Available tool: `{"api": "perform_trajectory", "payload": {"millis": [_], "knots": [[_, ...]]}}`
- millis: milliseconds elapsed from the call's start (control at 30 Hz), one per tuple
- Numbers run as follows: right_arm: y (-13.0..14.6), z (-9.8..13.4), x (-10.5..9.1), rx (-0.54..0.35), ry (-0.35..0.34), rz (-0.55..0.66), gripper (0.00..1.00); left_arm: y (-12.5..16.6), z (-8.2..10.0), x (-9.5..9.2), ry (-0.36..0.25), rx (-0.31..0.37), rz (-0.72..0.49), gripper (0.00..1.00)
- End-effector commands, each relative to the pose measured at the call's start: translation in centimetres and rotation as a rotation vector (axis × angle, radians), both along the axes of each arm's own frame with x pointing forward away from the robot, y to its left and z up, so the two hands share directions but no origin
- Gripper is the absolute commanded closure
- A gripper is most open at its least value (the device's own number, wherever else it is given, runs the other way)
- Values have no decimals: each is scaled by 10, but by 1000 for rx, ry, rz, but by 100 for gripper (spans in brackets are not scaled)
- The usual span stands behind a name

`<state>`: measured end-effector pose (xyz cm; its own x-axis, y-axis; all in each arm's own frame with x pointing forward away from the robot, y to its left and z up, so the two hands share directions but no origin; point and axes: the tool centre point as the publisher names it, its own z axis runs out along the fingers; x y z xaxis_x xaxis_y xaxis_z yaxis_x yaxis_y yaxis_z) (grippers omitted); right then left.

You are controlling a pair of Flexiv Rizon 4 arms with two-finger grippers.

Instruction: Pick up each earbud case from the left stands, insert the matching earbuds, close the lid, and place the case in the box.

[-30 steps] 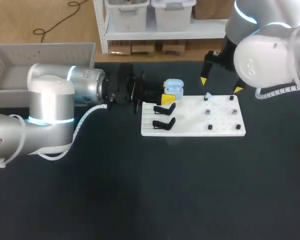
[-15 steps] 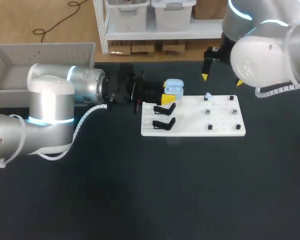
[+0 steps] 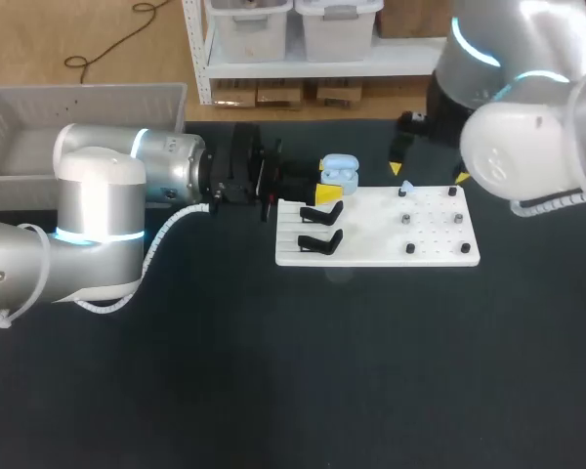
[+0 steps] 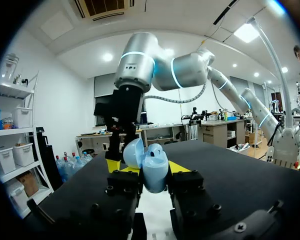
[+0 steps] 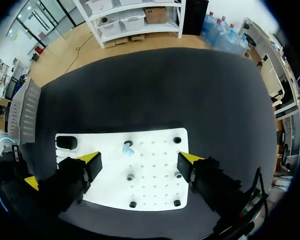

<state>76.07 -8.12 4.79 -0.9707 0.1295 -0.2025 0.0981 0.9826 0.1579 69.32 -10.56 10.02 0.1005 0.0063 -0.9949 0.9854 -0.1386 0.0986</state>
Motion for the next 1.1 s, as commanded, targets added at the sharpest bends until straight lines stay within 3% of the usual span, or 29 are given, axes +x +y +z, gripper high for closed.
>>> {"api": "perform_trajectory", "payload": {"millis": [33,200,533,1100], "knots": [[-4,-8,5,0,10,-3,0,0,0,-1,0,1,2,100],[0,-18,10,-17,28,11,2,0,0,-1,0,1,2,100],[7,-20,13,-3,22,24,50,0,0,-1,0,1,2,100],[21,-25,20,38,54,83,51,0,0,-1,0,1,2,100]]}}
